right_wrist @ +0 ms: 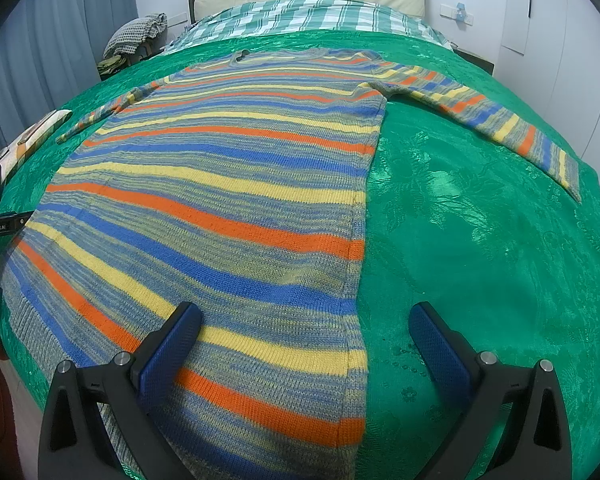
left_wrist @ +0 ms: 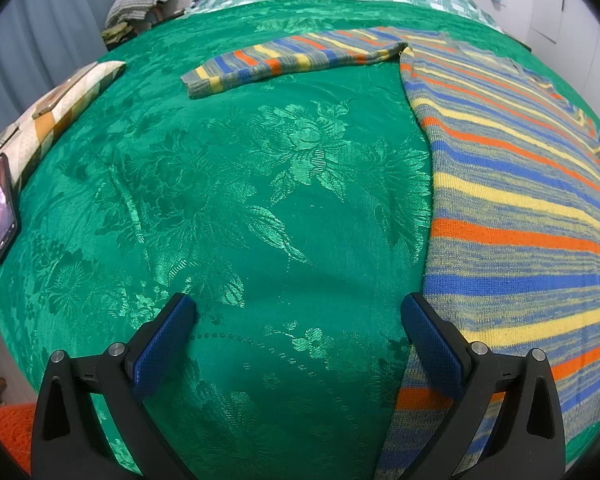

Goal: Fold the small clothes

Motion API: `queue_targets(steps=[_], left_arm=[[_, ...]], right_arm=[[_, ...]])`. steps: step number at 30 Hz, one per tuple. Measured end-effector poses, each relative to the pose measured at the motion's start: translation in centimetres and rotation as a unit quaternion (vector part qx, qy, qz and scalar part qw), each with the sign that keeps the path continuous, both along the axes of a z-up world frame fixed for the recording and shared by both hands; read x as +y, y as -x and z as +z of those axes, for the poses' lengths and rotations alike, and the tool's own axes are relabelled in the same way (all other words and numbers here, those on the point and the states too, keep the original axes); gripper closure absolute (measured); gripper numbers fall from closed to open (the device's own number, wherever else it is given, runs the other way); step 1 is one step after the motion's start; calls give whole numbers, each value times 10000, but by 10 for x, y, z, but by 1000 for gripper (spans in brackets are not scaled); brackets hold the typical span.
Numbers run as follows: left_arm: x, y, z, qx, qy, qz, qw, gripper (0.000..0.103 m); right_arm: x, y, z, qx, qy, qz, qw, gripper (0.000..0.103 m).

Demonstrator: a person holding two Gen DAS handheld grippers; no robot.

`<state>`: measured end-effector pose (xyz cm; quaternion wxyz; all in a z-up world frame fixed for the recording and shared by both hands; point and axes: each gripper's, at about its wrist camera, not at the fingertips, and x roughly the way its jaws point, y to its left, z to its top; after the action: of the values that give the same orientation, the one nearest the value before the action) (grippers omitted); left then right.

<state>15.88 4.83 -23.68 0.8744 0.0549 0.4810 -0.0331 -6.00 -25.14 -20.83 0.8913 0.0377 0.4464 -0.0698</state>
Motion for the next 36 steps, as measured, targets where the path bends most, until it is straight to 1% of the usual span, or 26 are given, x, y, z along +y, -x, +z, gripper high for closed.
queue_targets(steps=[14,17,19,20,21,22,23,24,25,27,28,29,30,31,32,33,34,35,36], left_arm=[[0,0,1,13,8,0,10000,0],[2,-2,4,73,64,-12,10000,0],[5,-2,12,86,159,-28,9998,1],[7,0,19,-12,269,-26,9996,1],[12,5,29,-242,440,12,9987,1],[15,8,34,-352,513,32,9981,1],[19,11,42,-521,628,59,9966,1],[21,12,47,-610,684,78,9958,1],[24,14,51,-697,729,116,9948,1],[28,13,54,-778,801,199,9936,1],[30,12,53,-772,850,239,9931,1],[31,11,52,-747,876,257,9930,1],[30,8,49,-680,918,271,9931,1],[30,7,47,-634,935,277,9932,1],[29,5,45,-591,930,285,9935,1],[26,4,42,-557,891,276,9941,1],[25,4,42,-549,865,265,9944,1],[23,4,41,-544,811,239,9949,1],[20,6,39,-539,739,210,9956,1]], right_arm=[[0,0,0,-4,-3,3,10000,0],[0,0,1,-3,3,8,10000,0],[2,-4,6,185,63,52,9998,1],[2,-5,9,290,69,81,9995,1],[0,-7,18,384,0,117,9992,1],[-6,-4,31,289,-131,109,9994,2],[-14,-1,45,80,-281,67,9996,2],[-35,5,68,-269,-441,-112,9986,2],[-56,7,84,-462,-505,-364,9970,2],[-107,9,108,-738,-729,-958,9900,2],[-138,12,118,-886,-928,-1314,9830,2],[-179,15,127,-1066,-1143,-1878,9697,2],[-200,18,130,-1137,-1244,-2205,9607,2],[-229,19,131,-1189,-1418,-2611,9474,3],[-252,17,130,-1160,-1642,-2862,9368,5],[-276,10,120,-1030,-2078,-2943,9271,9],[-286,5,113,-912,-2301,-2956,9227,18],[-298,-3,98,-669,-2569,-3068,9140,24],[-305,-9,89,-518,-2667,-3180,9083,30]])
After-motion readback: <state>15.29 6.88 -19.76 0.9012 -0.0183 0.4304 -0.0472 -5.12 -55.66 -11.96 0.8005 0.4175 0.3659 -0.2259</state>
